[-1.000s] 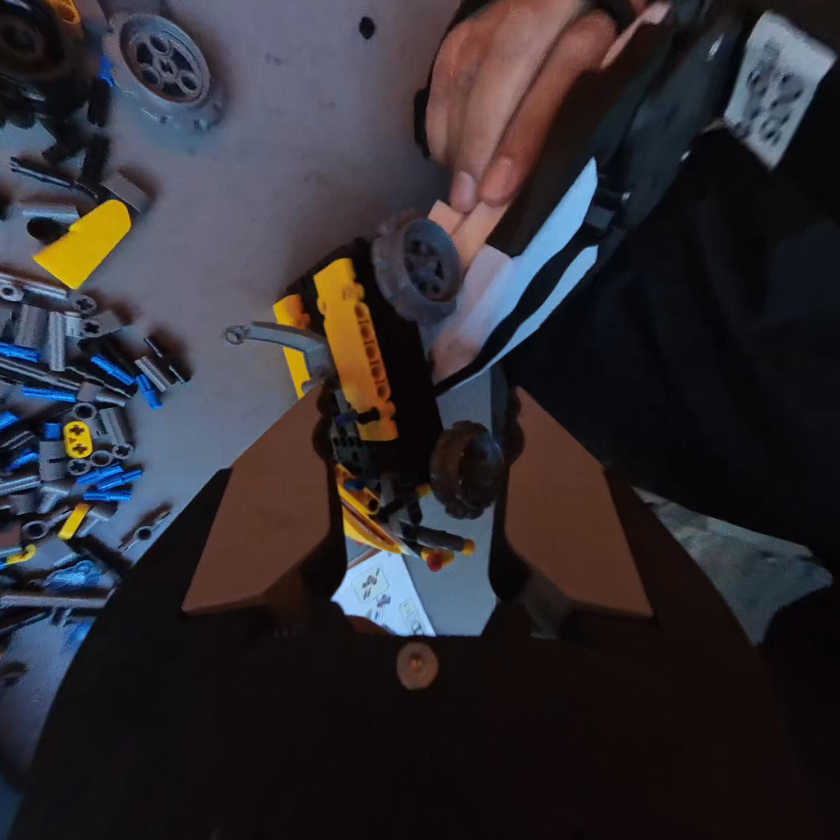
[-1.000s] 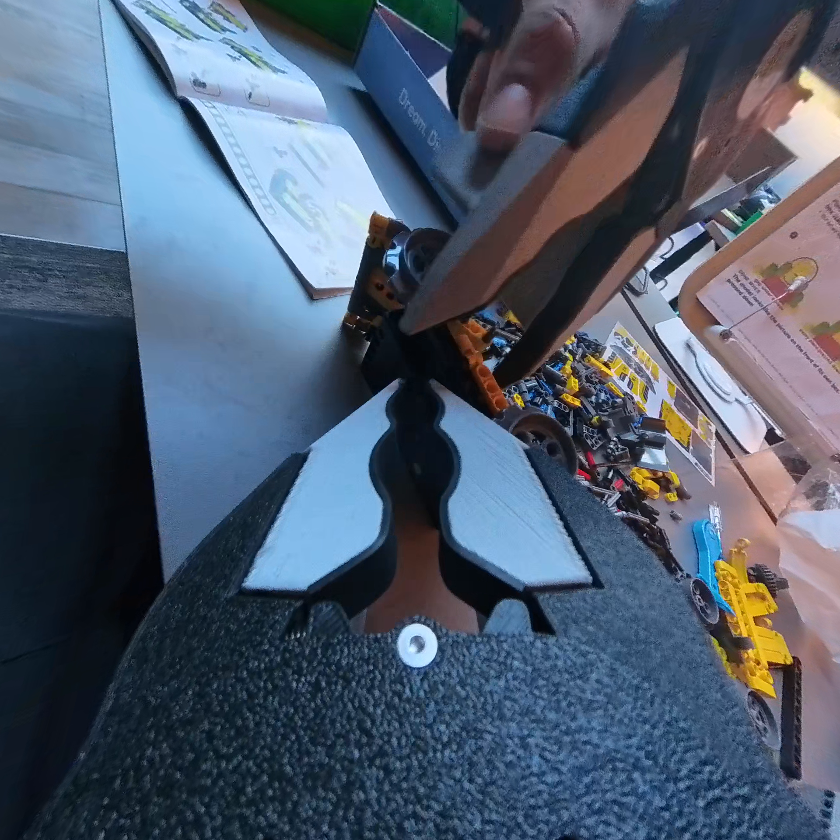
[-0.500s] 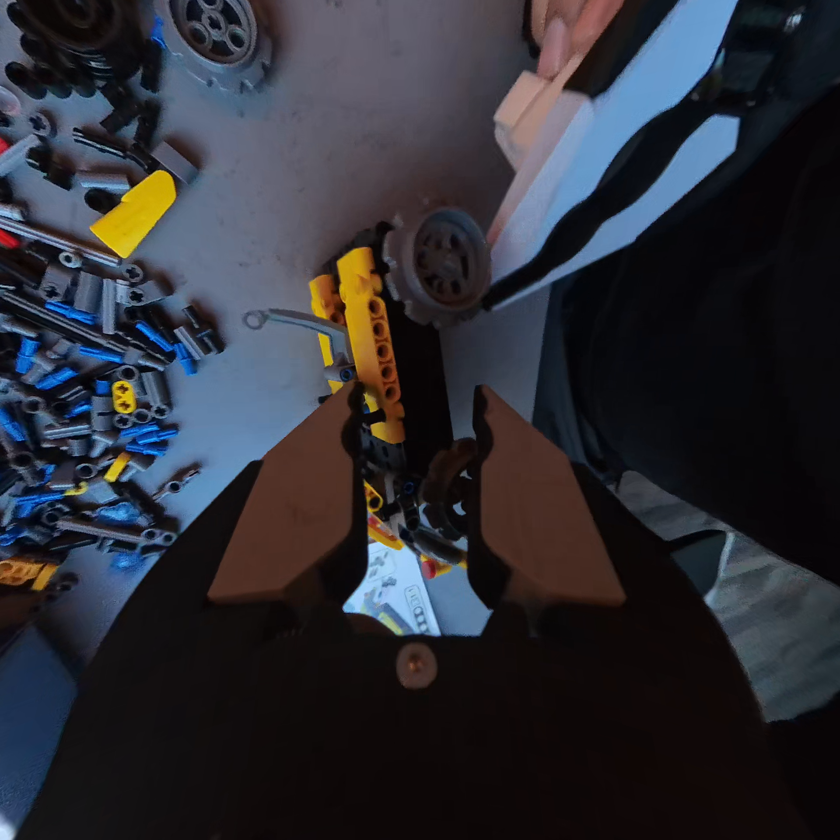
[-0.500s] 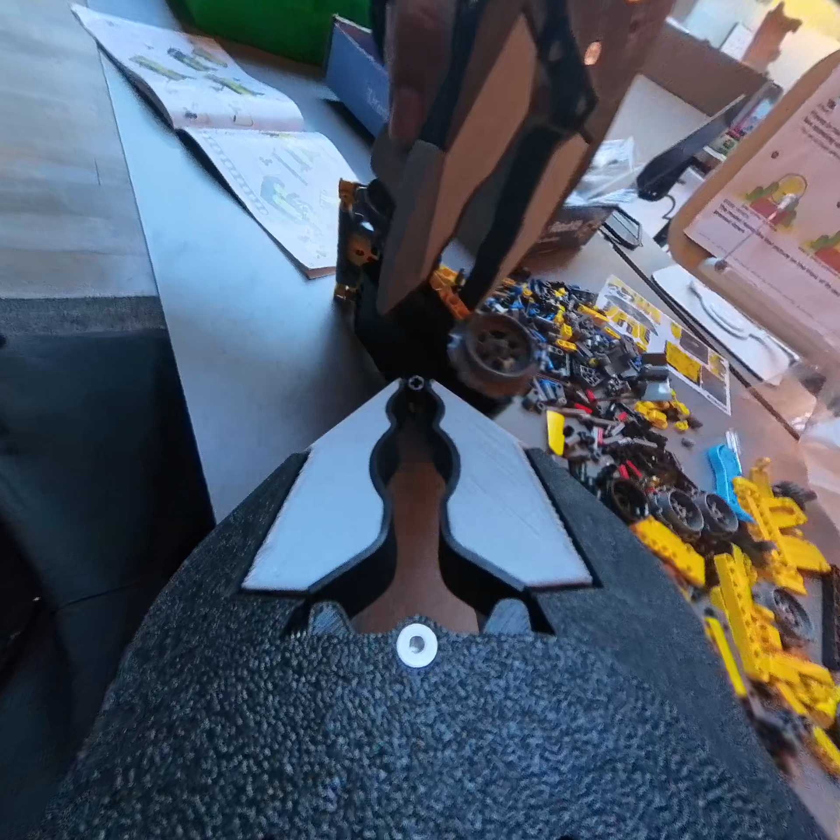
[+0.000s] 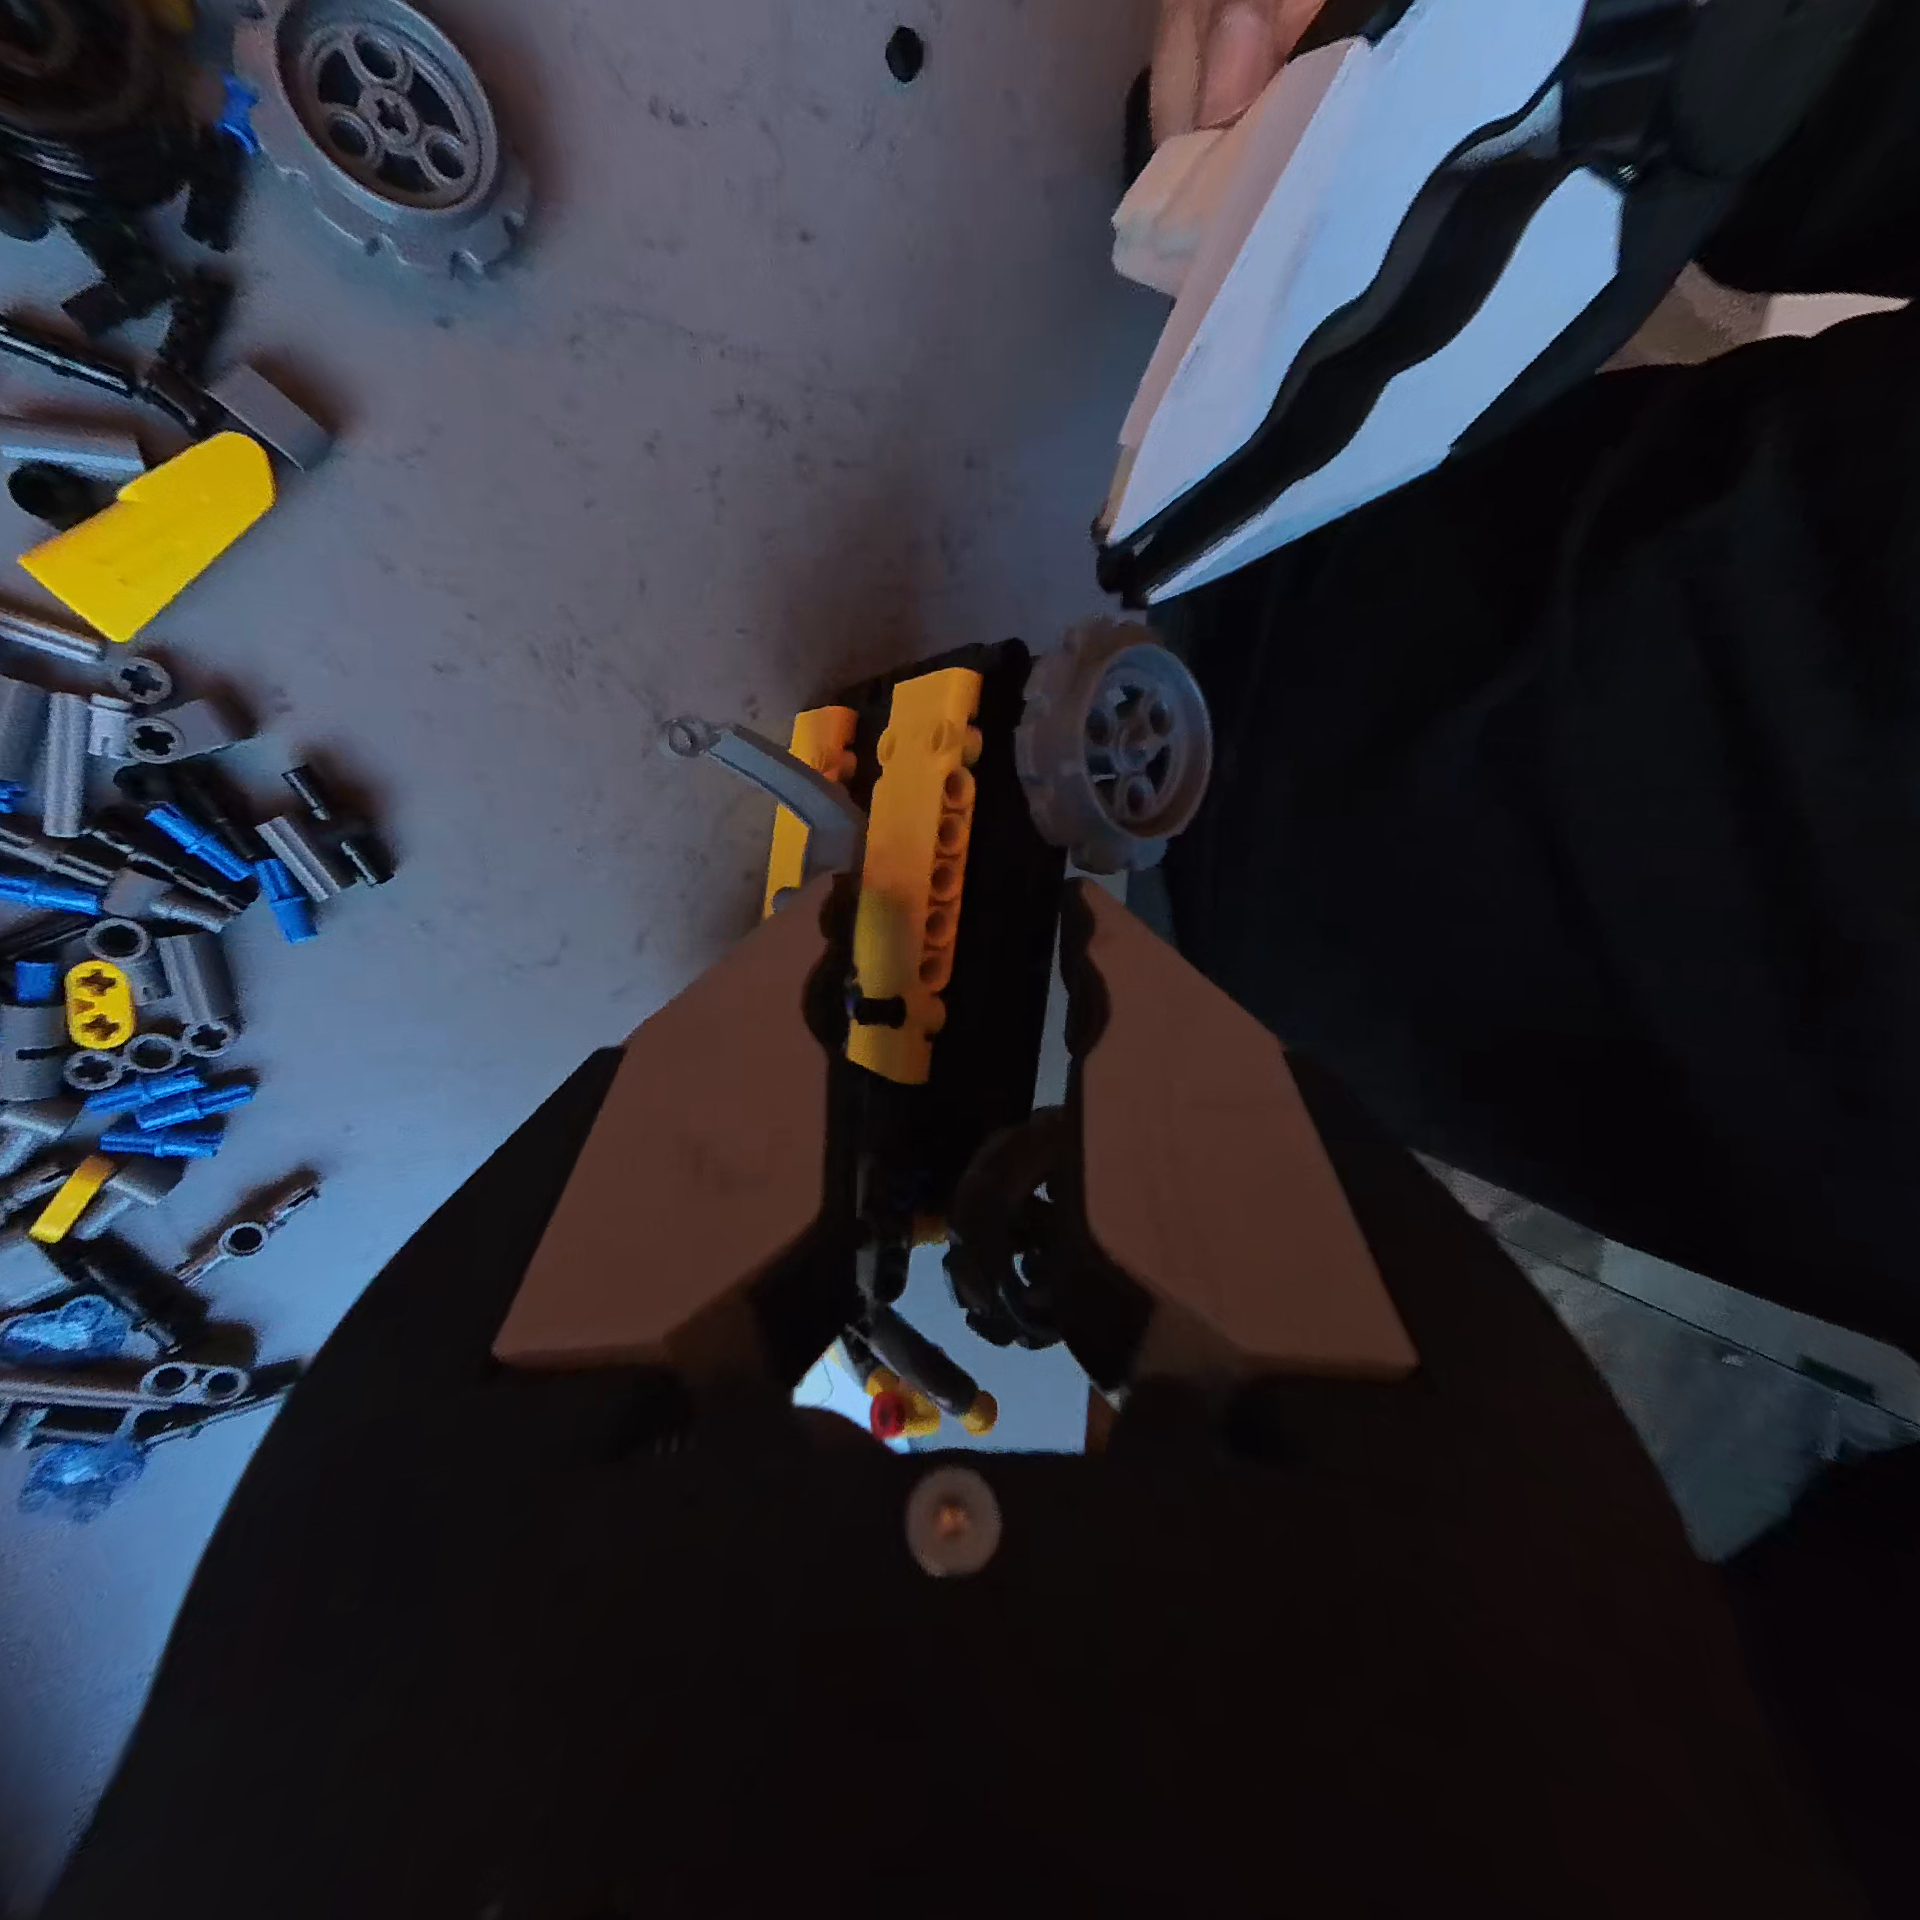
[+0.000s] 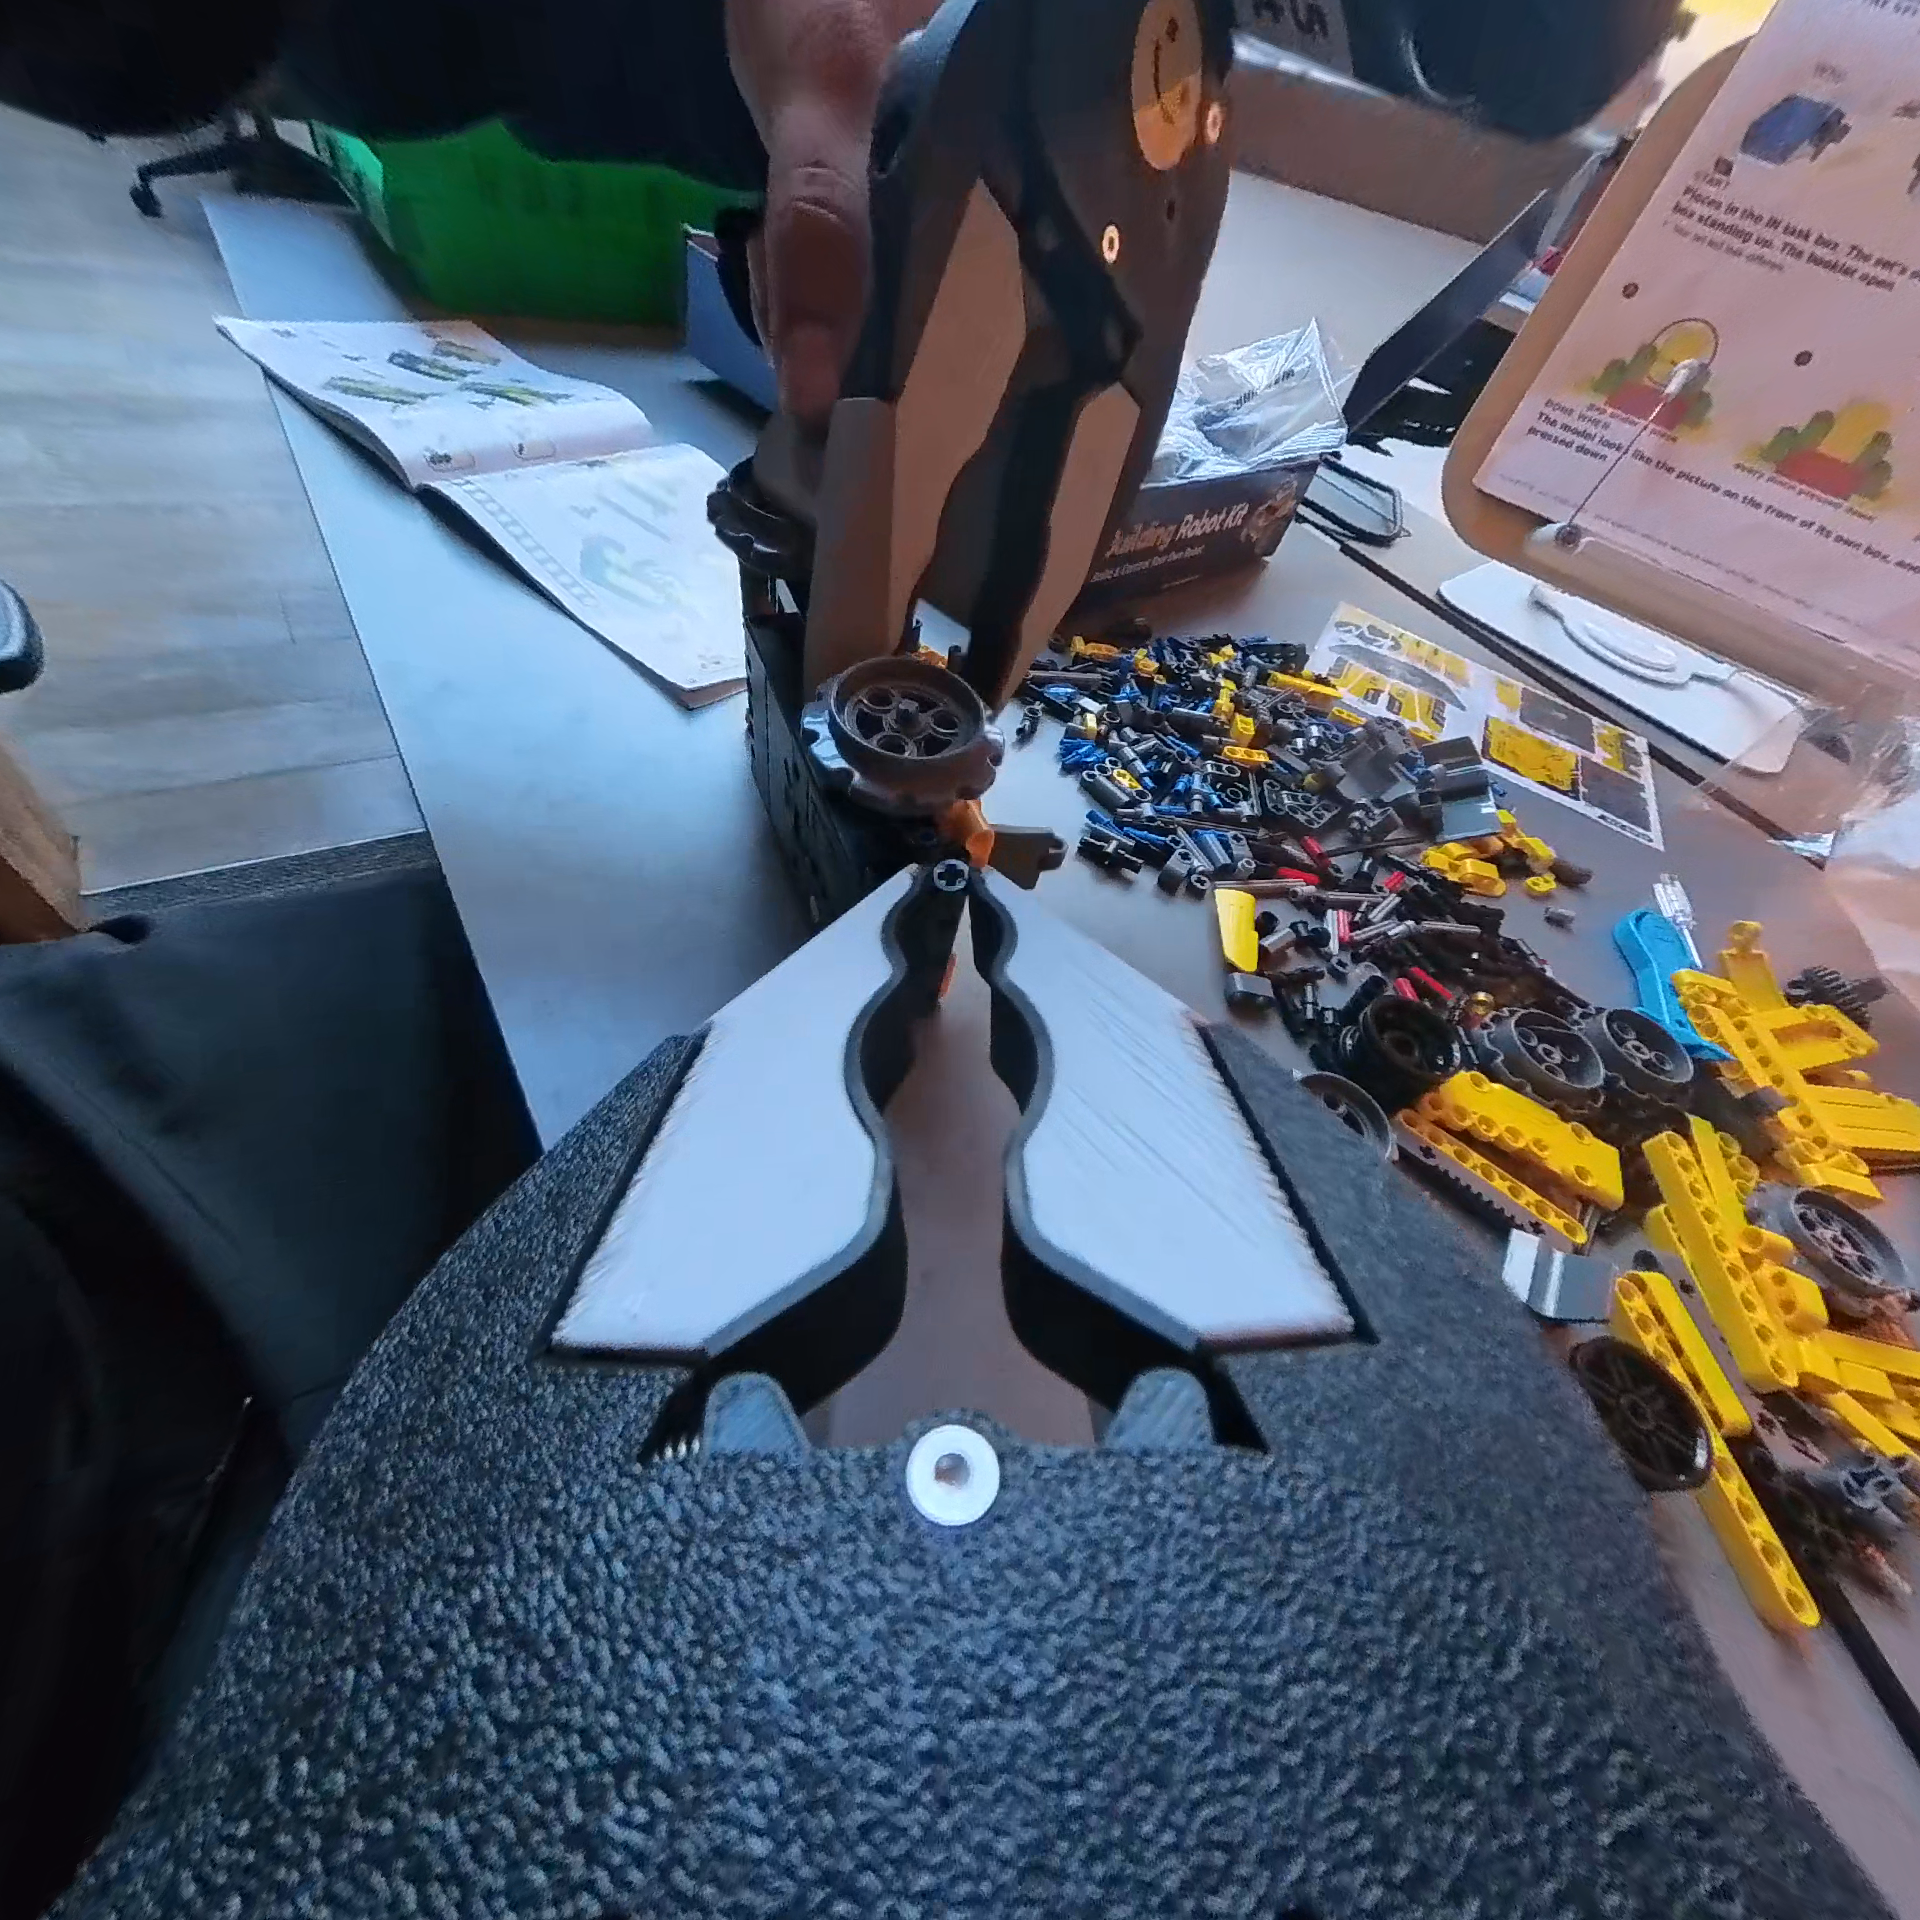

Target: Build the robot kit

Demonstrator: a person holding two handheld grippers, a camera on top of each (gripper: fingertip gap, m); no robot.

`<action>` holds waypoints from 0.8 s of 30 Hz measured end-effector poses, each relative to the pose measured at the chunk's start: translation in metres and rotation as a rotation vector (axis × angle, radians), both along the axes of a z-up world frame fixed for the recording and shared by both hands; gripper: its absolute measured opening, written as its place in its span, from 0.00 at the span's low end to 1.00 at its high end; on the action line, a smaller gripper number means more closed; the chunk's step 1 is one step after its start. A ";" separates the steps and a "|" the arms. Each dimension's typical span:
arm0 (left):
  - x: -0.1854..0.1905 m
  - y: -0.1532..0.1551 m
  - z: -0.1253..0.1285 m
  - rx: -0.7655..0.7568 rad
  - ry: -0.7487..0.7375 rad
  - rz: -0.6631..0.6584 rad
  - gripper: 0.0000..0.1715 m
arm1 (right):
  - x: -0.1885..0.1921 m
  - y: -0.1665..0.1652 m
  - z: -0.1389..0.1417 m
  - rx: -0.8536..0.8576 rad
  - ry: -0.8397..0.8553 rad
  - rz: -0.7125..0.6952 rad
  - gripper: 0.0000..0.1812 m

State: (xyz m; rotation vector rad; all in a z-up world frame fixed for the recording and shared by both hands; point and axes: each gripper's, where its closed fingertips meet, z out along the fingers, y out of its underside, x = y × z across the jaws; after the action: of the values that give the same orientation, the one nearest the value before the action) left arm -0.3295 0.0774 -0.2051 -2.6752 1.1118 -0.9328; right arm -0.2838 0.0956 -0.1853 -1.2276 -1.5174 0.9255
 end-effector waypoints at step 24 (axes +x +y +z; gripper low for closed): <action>0.012 -0.056 0.028 0.658 0.037 0.336 0.37 | -0.024 0.027 -0.030 0.045 -0.146 -0.171 0.03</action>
State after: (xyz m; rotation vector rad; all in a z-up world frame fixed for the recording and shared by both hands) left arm -0.3179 0.0212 -0.1775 -2.2257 0.7576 -0.3698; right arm -0.3079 0.1221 -0.2156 -1.3937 -1.5108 0.6982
